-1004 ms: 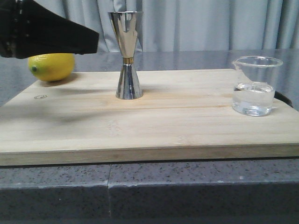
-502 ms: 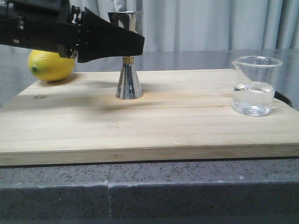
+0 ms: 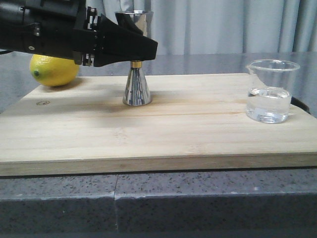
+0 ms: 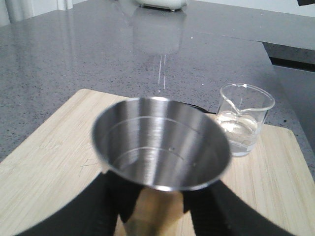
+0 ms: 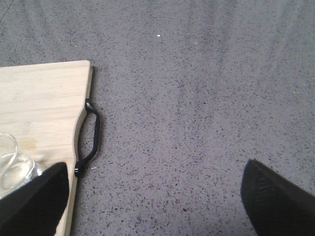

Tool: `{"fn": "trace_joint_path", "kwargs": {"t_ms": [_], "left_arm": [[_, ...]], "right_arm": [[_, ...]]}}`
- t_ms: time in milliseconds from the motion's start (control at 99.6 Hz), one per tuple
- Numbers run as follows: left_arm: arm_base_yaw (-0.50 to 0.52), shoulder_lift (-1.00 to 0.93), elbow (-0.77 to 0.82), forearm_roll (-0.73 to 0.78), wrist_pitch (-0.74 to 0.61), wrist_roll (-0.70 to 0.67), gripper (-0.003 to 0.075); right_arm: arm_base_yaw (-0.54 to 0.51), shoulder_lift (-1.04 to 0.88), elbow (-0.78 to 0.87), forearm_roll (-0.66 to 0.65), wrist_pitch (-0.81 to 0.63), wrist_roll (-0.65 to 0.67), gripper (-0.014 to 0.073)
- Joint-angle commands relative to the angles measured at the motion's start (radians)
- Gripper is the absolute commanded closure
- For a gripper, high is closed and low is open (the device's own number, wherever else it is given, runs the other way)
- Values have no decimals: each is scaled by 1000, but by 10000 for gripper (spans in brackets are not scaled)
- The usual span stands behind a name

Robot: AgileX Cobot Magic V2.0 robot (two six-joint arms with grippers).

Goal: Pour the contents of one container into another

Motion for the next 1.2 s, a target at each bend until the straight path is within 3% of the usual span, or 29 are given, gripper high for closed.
{"fn": "trace_joint_path", "kwargs": {"t_ms": [0, 231, 462, 733, 833, 974, 1195], "left_arm": [[-10, -40, -29, -76, 70, 1, 493], [-10, -40, -48, -76, 165, -1, 495], [-10, -42, -96, -76, 164, -37, 498], [-10, -42, -101, -76, 164, -37, 498], [-10, -42, -101, -76, 153, -37, 498], [-10, -40, -101, -76, 151, -37, 498], [-10, -40, -101, -76, 151, -37, 498]], "right_arm": [[-6, 12, -35, -4, -68, -6, -27], [-6, 12, -35, -4, -70, -6, -27], [-6, 12, -35, -2, -108, -12, -27], [-6, 73, -65, 203, -140, -234, -24], [-6, 131, -121, 254, -94, -312, -23], [34, 231, -238, 266, 14, -317, -23], [233, 414, -408, 187, 202, -315, -23]]}}
